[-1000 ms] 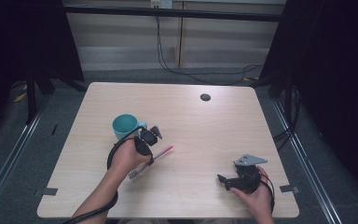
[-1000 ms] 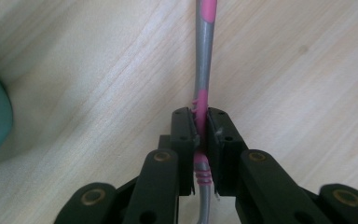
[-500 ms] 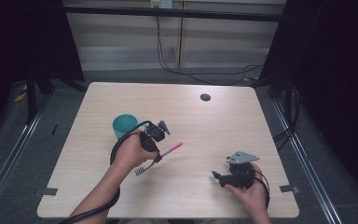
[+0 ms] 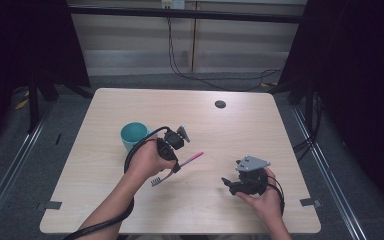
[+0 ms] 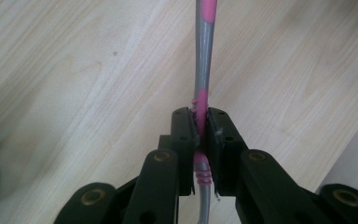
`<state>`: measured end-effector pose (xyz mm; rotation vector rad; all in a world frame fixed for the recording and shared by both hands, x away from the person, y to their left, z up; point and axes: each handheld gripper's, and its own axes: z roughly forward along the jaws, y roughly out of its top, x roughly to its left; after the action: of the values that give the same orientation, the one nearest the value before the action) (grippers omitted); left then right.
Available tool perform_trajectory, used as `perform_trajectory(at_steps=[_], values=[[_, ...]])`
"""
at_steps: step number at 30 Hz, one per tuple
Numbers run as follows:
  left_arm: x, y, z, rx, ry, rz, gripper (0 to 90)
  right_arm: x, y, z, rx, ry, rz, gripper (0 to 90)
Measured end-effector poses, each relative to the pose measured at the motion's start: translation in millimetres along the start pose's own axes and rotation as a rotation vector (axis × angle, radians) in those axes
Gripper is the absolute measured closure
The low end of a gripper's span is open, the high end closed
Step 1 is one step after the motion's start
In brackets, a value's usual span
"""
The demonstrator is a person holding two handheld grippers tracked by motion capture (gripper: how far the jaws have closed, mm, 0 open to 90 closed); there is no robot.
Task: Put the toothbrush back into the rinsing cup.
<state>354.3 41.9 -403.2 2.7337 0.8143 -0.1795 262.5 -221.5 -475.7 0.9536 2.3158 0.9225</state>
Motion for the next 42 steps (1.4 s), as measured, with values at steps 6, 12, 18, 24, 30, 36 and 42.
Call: perform_trajectory(at_steps=[6, 12, 18, 24, 30, 36, 42], values=[[-2.7, 2.9, 1.7, 0.001, -0.006, 0.018, 81.9, 1.7, 12.0, -0.1, 0.012, 0.004, -0.066, 22.2], [-5.3, 5.2, 1.2, -0.005, 0.004, 0.024, 81.9, 1.0, 26.3, -2.7, 0.012, 0.050, -0.140, 25.4], [-7.4, 6.3, 3.4, -0.002, -0.001, 0.039, 81.9, -1.6, 39.5, -7.2, 0.023, 0.086, -0.247, 29.4], [-10.9, 7.7, 6.5, -0.010, -0.025, 0.049, 81.9, 0.9, 51.0, -7.8, 0.053, 0.110, -0.364, 34.1], [-12.4, 7.9, 8.2, -0.009, -0.025, 0.061, 81.9, 4.1, 57.2, -3.0, 0.083, 0.146, -0.437, 39.1], [-14.7, 9.0, 7.7, -0.008, -0.027, 0.069, 81.8, 6.1, 66.8, -1.9, 0.119, 0.168, -0.538, 39.8], [-15.4, 9.6, 9.5, -0.001, -0.025, 0.084, 81.9, 4.9, 77.0, -3.5, 0.128, 0.191, -0.552, 39.5]])
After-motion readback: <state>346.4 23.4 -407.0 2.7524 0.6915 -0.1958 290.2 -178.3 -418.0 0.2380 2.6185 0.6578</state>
